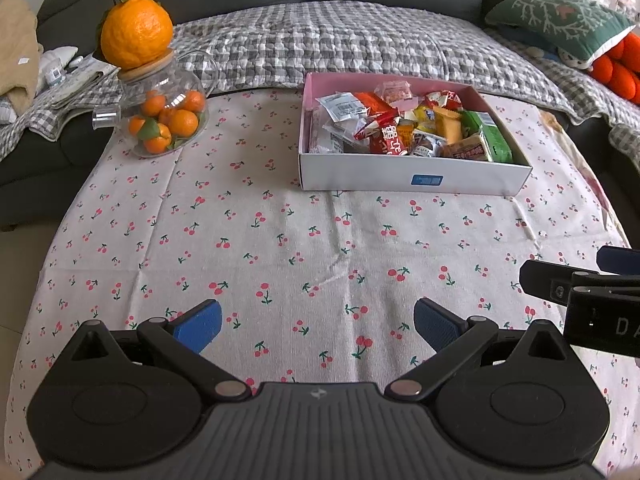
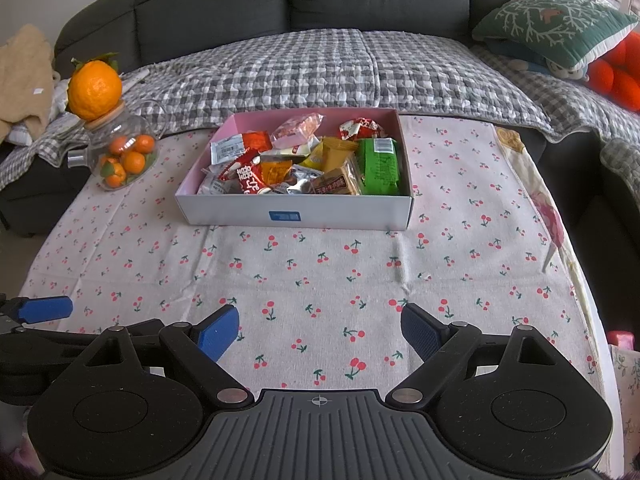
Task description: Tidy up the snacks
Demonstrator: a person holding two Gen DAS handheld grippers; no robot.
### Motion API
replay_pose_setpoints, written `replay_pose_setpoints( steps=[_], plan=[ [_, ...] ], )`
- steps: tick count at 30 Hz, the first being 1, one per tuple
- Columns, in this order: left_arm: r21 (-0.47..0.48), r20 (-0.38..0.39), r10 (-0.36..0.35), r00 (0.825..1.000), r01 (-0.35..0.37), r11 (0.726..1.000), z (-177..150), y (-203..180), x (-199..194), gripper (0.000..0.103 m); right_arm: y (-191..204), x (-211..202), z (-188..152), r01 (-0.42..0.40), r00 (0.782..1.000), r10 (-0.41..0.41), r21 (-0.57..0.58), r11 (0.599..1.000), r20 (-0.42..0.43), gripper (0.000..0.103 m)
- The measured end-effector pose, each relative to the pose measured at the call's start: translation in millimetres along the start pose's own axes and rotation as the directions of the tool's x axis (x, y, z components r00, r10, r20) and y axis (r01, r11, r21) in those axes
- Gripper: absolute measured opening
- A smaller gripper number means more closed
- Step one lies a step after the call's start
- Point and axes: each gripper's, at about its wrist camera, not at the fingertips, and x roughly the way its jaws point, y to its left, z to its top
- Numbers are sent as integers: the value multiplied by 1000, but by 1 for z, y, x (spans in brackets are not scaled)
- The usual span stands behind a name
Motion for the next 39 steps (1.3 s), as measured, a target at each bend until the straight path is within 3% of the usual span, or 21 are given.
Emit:
replay_pose_setpoints(
  steps=[39],
  plan=[
    [12, -2, -6, 1000, 6, 1000, -2, -1, -1, 102, -2, 1, -4, 2, 1000, -2, -4, 1000, -4, 90]
  ],
)
